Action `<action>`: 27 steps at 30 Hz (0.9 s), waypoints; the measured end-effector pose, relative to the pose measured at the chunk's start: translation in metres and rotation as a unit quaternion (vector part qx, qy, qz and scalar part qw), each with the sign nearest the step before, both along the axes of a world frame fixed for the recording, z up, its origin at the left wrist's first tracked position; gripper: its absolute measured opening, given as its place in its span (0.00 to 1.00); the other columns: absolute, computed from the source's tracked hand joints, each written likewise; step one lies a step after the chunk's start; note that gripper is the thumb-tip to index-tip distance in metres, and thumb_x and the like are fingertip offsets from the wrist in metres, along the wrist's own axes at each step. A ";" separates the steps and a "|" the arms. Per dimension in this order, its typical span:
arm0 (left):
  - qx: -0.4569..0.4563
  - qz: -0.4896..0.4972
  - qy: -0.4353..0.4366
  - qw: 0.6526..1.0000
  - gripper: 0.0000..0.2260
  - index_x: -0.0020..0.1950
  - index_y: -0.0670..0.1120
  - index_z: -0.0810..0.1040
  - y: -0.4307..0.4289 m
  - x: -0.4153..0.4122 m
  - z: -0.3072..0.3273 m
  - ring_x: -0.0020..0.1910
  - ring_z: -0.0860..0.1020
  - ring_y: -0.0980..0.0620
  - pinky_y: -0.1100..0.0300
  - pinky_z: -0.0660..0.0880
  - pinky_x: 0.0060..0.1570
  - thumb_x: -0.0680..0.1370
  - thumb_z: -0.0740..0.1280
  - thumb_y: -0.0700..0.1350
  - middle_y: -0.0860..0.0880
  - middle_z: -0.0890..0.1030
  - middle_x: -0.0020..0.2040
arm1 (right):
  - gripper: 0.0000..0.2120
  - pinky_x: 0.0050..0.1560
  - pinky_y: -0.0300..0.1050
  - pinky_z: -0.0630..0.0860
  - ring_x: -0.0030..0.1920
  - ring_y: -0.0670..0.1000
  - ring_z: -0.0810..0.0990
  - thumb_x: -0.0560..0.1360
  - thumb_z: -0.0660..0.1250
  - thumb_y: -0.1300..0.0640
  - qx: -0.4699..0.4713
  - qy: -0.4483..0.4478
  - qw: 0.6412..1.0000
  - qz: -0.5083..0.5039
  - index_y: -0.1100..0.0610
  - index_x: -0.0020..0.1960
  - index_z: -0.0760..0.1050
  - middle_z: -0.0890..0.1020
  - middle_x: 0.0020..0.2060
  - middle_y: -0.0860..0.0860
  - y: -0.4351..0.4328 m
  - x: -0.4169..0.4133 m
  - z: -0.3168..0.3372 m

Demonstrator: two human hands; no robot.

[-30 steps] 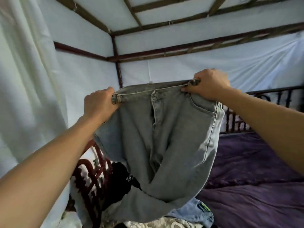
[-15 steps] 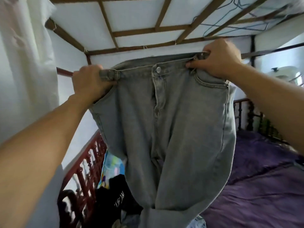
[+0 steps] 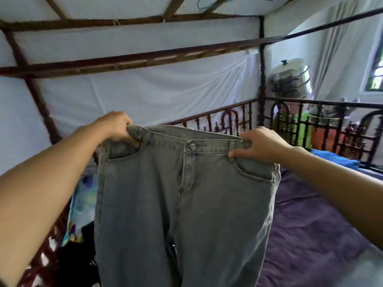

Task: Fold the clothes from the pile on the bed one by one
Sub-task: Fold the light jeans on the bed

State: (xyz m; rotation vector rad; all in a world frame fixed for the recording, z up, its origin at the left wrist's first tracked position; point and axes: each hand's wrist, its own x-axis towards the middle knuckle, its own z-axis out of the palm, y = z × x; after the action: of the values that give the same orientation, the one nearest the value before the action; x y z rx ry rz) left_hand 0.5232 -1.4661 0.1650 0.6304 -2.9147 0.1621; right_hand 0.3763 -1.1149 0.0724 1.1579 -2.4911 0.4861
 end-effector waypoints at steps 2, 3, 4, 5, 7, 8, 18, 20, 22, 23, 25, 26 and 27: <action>0.036 -0.021 -0.029 0.999 0.18 0.43 0.44 0.81 0.015 -0.041 -0.007 0.44 0.77 0.43 0.57 0.70 0.39 0.62 0.80 0.54 0.44 0.81 0.42 | 0.26 0.38 0.47 0.72 0.40 0.57 0.77 0.64 0.65 0.26 -0.011 -0.002 1.000 -0.026 0.50 0.36 0.75 0.74 0.30 0.48 0.015 -0.031 -0.020; 0.049 -0.032 -0.029 0.998 0.17 0.44 0.43 0.81 0.023 -0.062 -0.011 0.44 0.77 0.43 0.56 0.70 0.39 0.63 0.80 0.51 0.43 0.81 0.42 | 0.27 0.38 0.47 0.72 0.41 0.57 0.78 0.64 0.65 0.26 -0.018 -0.005 0.999 -0.038 0.52 0.36 0.74 0.75 0.31 0.49 0.024 -0.047 -0.030; 0.061 -0.043 -0.019 0.997 0.16 0.43 0.43 0.80 0.030 -0.080 -0.017 0.43 0.77 0.43 0.56 0.69 0.39 0.63 0.80 0.49 0.42 0.80 0.41 | 0.28 0.37 0.47 0.72 0.41 0.56 0.78 0.64 0.65 0.26 -0.026 -0.014 0.998 -0.048 0.53 0.35 0.73 0.75 0.31 0.48 0.033 -0.063 -0.040; 0.074 -0.051 0.001 0.996 0.16 0.42 0.43 0.79 0.037 -0.099 -0.026 0.42 0.76 0.43 0.56 0.68 0.38 0.63 0.81 0.48 0.42 0.79 0.40 | 0.28 0.37 0.47 0.71 0.40 0.55 0.78 0.64 0.65 0.26 -0.034 -0.027 0.997 -0.059 0.53 0.35 0.72 0.75 0.31 0.48 0.043 -0.079 -0.051; 0.104 -0.058 0.060 0.991 0.17 0.40 0.43 0.77 0.049 -0.135 -0.051 0.41 0.75 0.43 0.55 0.68 0.38 0.62 0.81 0.47 0.41 0.79 0.39 | 0.28 0.38 0.47 0.71 0.40 0.55 0.77 0.64 0.65 0.26 -0.045 -0.049 0.995 -0.078 0.52 0.33 0.70 0.74 0.30 0.46 0.063 -0.106 -0.070; 0.116 -0.062 0.089 0.987 0.17 0.40 0.41 0.78 0.055 -0.153 -0.066 0.41 0.76 0.42 0.54 0.67 0.38 0.61 0.82 0.47 0.41 0.79 0.39 | 0.27 0.38 0.47 0.72 0.40 0.55 0.76 0.65 0.65 0.27 -0.046 -0.056 0.994 -0.086 0.52 0.32 0.69 0.73 0.30 0.46 0.071 -0.118 -0.081; 0.181 0.026 0.270 0.945 0.09 0.48 0.41 0.77 0.131 -0.347 -0.199 0.48 0.78 0.38 0.53 0.73 0.43 0.70 0.72 0.39 0.39 0.81 0.47 | 0.26 0.36 0.47 0.64 0.44 0.58 0.78 0.71 0.63 0.31 -0.021 -0.109 0.983 -0.149 0.53 0.33 0.65 0.79 0.36 0.50 0.134 -0.231 -0.187; 0.214 0.017 0.285 0.934 0.08 0.48 0.41 0.77 0.148 -0.394 -0.213 0.48 0.78 0.38 0.52 0.73 0.45 0.70 0.70 0.38 0.39 0.81 0.47 | 0.27 0.36 0.47 0.65 0.43 0.58 0.78 0.71 0.62 0.30 -0.010 -0.126 0.977 -0.173 0.52 0.32 0.64 0.78 0.34 0.49 0.151 -0.258 -0.200; 0.233 -0.007 0.276 0.933 0.10 0.50 0.42 0.77 0.164 -0.445 -0.224 0.49 0.78 0.39 0.52 0.74 0.46 0.70 0.69 0.37 0.40 0.81 0.49 | 0.26 0.36 0.47 0.67 0.42 0.57 0.78 0.71 0.62 0.30 -0.001 -0.139 0.969 -0.205 0.52 0.32 0.64 0.79 0.34 0.49 0.170 -0.288 -0.210; 0.244 -0.013 0.268 0.932 0.12 0.52 0.43 0.77 0.172 -0.468 -0.229 0.51 0.78 0.39 0.52 0.74 0.48 0.70 0.69 0.37 0.41 0.81 0.50 | 0.26 0.36 0.47 0.68 0.42 0.58 0.78 0.71 0.62 0.31 0.006 -0.141 0.966 -0.218 0.52 0.32 0.65 0.80 0.35 0.50 0.180 -0.304 -0.213; 0.288 -0.025 0.252 0.924 0.15 0.56 0.44 0.77 0.188 -0.515 -0.238 0.53 0.78 0.40 0.53 0.74 0.50 0.70 0.69 0.37 0.43 0.81 0.53 | 0.25 0.37 0.48 0.70 0.42 0.58 0.79 0.71 0.62 0.30 0.012 -0.143 0.958 -0.247 0.51 0.31 0.64 0.81 0.36 0.50 0.201 -0.336 -0.220; 0.307 -0.029 0.244 0.919 0.15 0.56 0.44 0.77 0.197 -0.537 -0.241 0.54 0.78 0.40 0.54 0.74 0.50 0.70 0.68 0.36 0.42 0.81 0.53 | 0.25 0.37 0.48 0.71 0.42 0.58 0.79 0.71 0.62 0.30 0.011 -0.148 0.954 -0.260 0.50 0.31 0.65 0.81 0.35 0.50 0.212 -0.352 -0.223; 0.317 -0.036 0.234 0.918 0.13 0.54 0.43 0.78 0.207 -0.558 -0.244 0.53 0.78 0.40 0.55 0.73 0.49 0.70 0.68 0.36 0.42 0.81 0.52 | 0.25 0.37 0.49 0.72 0.42 0.58 0.79 0.71 0.61 0.30 0.008 -0.153 0.950 -0.272 0.50 0.31 0.65 0.80 0.35 0.50 0.223 -0.367 -0.227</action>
State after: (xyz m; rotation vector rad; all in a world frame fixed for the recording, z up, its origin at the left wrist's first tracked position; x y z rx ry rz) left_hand -0.0344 -1.2595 -0.0788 0.5376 -2.4717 -0.8535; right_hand 0.0097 -0.8920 -0.1545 0.3715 -2.9231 0.5136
